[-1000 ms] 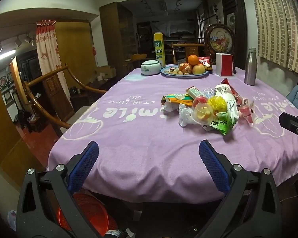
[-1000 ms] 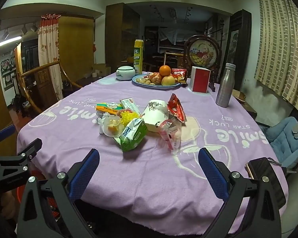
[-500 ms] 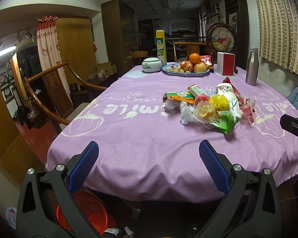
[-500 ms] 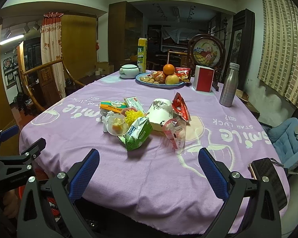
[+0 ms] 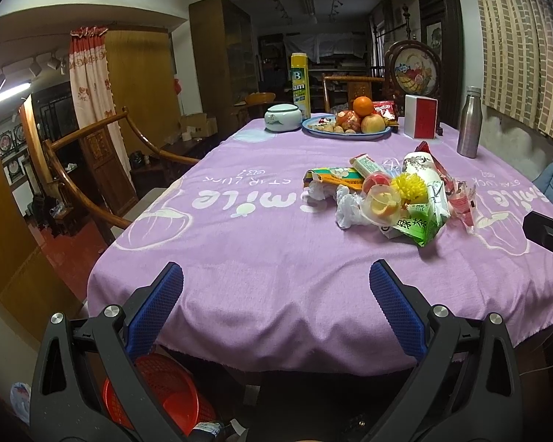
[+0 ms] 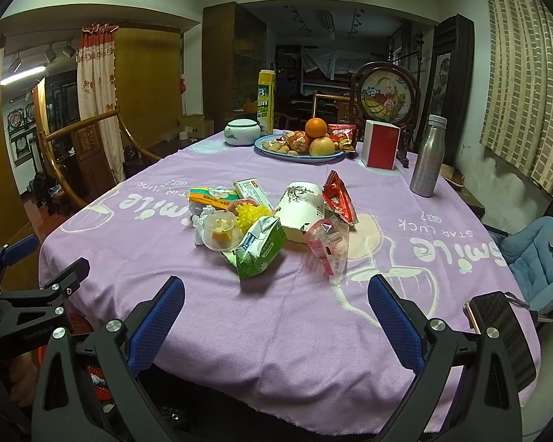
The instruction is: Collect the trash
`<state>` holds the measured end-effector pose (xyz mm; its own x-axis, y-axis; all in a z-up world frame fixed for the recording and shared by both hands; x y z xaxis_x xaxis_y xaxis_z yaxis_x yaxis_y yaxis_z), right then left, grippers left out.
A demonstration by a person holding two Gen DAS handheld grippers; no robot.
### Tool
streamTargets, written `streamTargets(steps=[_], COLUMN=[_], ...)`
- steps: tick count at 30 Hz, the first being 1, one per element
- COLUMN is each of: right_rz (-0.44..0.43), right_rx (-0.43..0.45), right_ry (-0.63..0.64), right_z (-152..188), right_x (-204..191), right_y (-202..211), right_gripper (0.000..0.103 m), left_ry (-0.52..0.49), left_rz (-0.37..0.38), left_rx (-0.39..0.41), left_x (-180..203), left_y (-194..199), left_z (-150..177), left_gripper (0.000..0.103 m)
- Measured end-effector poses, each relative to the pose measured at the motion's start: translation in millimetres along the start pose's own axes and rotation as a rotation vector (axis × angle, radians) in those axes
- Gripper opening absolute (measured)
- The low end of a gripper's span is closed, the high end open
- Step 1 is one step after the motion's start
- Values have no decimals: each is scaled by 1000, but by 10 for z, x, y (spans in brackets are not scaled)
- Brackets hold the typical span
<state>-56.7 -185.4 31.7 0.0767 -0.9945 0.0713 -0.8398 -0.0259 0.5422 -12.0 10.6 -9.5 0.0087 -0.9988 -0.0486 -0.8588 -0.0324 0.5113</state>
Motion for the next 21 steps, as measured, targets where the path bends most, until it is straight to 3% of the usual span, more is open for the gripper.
streamTargets(steps=[21], right_rz=[-1], right_rx=[3], right_ry=[5], right_z=[15], right_x=[-37], right_y=[6], right_gripper=[97], left_ry=[9], left_rz=[-5], left_rx=[-6], left_x=[-42], left_y=[-12], left_z=[43], left_gripper=[97])
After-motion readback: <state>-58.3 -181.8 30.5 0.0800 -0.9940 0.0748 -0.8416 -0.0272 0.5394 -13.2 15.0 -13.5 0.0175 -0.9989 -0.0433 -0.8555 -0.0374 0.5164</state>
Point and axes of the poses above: each gripper's, at about its wrist camera, not at the fingertips, and y roughly against the way its jaws point, x to its right, z to its underside, the point moved 2 cm from there along -y, roughly the way its jaws point, and after that the axes turned 4 degrees about y, right-handed, at the moved point
